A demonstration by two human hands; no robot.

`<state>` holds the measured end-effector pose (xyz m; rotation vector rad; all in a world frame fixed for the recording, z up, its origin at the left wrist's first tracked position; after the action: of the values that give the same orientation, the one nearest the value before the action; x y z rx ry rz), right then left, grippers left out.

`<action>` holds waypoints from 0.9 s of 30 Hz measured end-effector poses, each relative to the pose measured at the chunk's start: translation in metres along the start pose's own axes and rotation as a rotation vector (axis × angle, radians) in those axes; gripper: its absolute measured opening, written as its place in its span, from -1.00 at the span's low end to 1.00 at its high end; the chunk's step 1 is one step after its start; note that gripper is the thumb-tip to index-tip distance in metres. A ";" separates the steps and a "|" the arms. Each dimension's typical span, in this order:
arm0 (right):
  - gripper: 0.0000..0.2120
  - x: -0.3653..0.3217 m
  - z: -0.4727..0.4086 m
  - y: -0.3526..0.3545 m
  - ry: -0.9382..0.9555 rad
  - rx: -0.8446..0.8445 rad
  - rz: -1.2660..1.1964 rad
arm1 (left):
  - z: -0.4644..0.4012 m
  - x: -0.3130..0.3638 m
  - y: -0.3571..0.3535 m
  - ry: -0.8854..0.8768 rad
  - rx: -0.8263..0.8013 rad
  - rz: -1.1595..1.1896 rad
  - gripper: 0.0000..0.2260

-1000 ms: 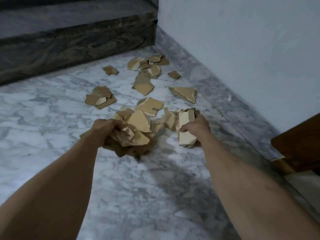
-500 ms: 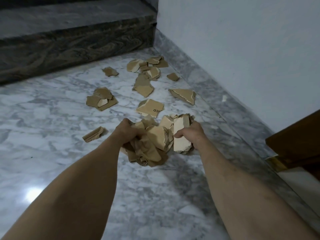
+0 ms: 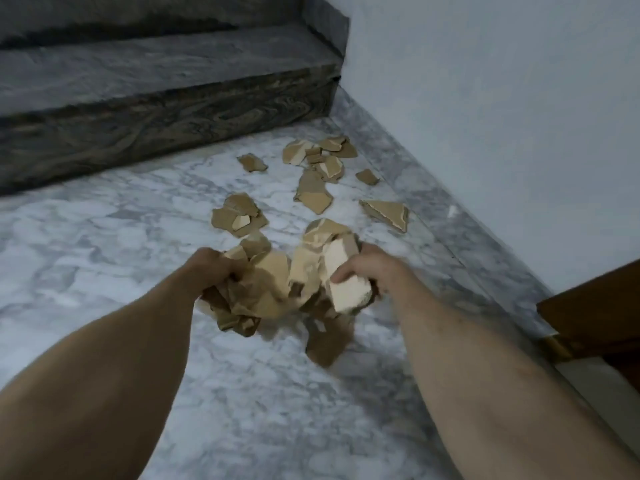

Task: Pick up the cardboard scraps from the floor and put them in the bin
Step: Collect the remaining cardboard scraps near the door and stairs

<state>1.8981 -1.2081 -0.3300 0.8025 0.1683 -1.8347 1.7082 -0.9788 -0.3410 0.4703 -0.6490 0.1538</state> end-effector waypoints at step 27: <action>-0.55 0.029 -0.055 -0.031 0.001 -0.133 0.346 | -0.028 -0.054 -0.042 -0.023 0.073 0.160 -0.80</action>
<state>1.8898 -1.1922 -0.3973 0.6918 0.1405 -1.4811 1.6926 -1.0026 -0.4100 0.4908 -0.7050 0.3249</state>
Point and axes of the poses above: each hand's wrist, its own z-axis away from the middle knuckle, its own y-axis out of the back of the hand, x = y × z, the point moved 5 cm from there along -z, towards the middle knuckle, and after that the axes turned 12 degrees about -x, right-handed, at the moved point
